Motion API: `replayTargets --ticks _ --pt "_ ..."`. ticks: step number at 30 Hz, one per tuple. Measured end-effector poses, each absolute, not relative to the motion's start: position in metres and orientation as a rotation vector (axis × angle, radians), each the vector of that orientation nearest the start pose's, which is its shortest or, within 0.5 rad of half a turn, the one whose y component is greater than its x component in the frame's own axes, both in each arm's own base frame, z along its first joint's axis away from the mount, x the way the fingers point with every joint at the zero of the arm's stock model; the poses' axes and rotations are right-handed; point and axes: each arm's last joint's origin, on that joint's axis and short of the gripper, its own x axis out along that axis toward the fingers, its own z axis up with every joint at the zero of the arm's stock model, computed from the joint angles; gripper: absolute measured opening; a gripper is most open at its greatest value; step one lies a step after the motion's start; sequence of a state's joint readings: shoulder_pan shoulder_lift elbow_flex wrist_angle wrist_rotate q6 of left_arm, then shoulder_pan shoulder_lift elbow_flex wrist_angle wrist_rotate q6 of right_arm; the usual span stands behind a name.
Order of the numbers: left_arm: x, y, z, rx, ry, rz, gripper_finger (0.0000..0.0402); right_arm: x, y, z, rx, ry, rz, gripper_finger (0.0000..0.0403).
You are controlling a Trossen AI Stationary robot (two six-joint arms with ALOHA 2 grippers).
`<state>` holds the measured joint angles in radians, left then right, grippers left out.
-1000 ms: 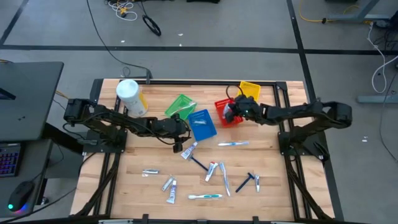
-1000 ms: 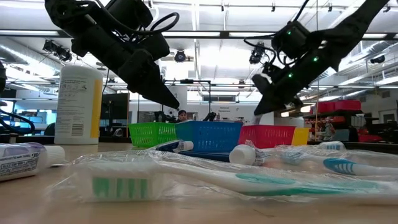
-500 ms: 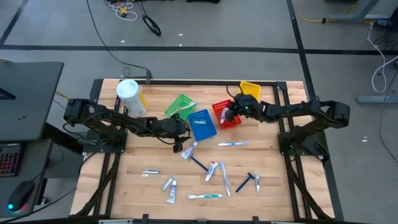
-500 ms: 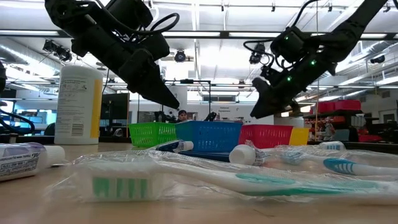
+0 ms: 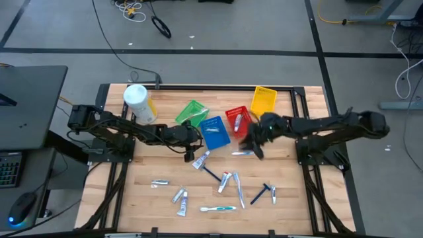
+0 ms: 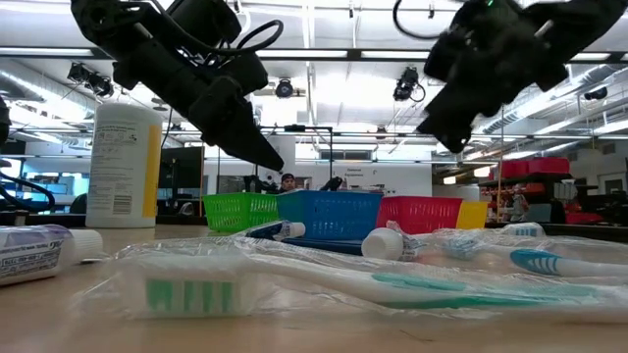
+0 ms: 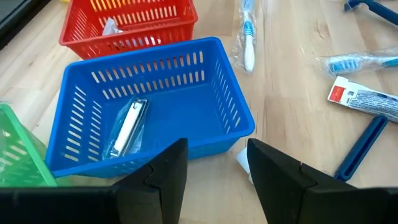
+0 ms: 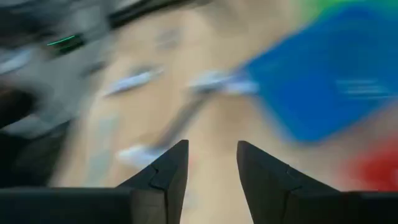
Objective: Pick & Place Travel size toiletries
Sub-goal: Put the right black razor into the yellow bin
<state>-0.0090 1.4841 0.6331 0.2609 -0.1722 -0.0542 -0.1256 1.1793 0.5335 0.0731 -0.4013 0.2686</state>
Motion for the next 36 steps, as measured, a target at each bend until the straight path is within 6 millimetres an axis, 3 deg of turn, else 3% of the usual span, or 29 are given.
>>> replayTargets --ticks 6,14,19,27,36 --pt "0.287 0.003 0.173 0.0 0.523 0.174 0.0176 0.227 0.033 0.195 0.317 0.644 0.464 0.0146" --pt "0.289 0.003 0.176 -0.033 0.48 0.185 0.0176 0.215 0.09 0.185 0.198 0.721 0.496 0.0146" --pt "0.289 0.006 0.179 -0.037 0.448 0.291 0.0176 0.205 0.119 0.174 0.138 0.791 0.56 0.0146" --pt "0.29 0.007 0.181 -0.07 0.411 0.356 0.0176 0.195 0.14 0.14 0.04 0.971 0.544 0.0146" --pt "0.29 0.007 0.181 -0.07 0.41 0.356 0.0176 0.194 0.145 0.111 -0.093 1.091 0.487 0.0129"
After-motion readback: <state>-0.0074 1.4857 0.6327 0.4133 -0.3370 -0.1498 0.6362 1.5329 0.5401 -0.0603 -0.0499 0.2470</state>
